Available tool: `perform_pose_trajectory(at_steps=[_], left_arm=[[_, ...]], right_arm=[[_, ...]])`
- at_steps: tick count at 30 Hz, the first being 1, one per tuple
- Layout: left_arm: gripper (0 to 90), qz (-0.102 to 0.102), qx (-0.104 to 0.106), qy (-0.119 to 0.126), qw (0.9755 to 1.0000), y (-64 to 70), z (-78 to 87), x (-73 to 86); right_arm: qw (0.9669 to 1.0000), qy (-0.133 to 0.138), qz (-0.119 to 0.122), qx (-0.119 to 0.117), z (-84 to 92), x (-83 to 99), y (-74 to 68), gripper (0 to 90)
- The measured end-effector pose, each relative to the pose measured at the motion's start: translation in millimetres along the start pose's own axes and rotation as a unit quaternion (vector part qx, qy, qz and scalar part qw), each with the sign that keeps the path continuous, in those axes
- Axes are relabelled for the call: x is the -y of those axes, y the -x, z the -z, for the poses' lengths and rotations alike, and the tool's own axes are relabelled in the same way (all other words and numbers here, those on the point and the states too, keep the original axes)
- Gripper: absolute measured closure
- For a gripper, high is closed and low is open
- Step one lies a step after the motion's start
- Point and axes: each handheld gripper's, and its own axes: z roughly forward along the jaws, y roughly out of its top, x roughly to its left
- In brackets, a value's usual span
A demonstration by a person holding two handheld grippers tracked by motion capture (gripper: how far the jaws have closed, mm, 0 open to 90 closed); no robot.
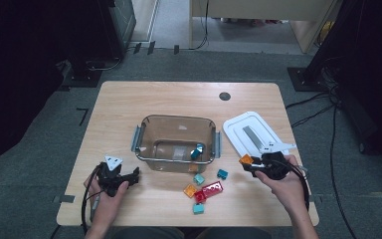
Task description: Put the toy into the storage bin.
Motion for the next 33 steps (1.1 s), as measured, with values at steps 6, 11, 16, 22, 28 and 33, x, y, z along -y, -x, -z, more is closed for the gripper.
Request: perform_pose_trajectory(at_steps=[6,11,16,22,28,33], left_arm=[[10.6,0.000,0.000,0.000,1.0000,0.0,0.1,0.0],[10.6,0.000,0.000,0.000,1.0000,0.0,0.0,0.0],[10.6,0.000,0.000,0.001,1.0000,0.0,-0.1,0.0],[10.6,0.000,0.000,0.001,1.0000,0.0,-0.2,0.0],[10.6,0.001,0.000,0.001,1.0000,0.0,-0.1,0.0],[10.6,0.001,0.000,0.001,1.0000,0.0,-0.1,-0.1]], right_arm=[[1.0000,0.008,0.004,-0.002,8.6,-19.5,-3.0,60.1],[0.9999,0.010,0.012,-0.006,14.5,-36.3,-4.8,60.1],[0.9995,0.013,0.027,-0.007,23.0,-54.3,-7.5,60.1],[0.9992,0.015,0.036,-0.010,25.0,-69.2,-14.0,60.1],[0.9988,0.014,0.044,-0.015,23.9,-83.0,-20.4,60.1],[0.9983,0.017,0.052,-0.020,22.2,-94.8,-26.6,60.1]])
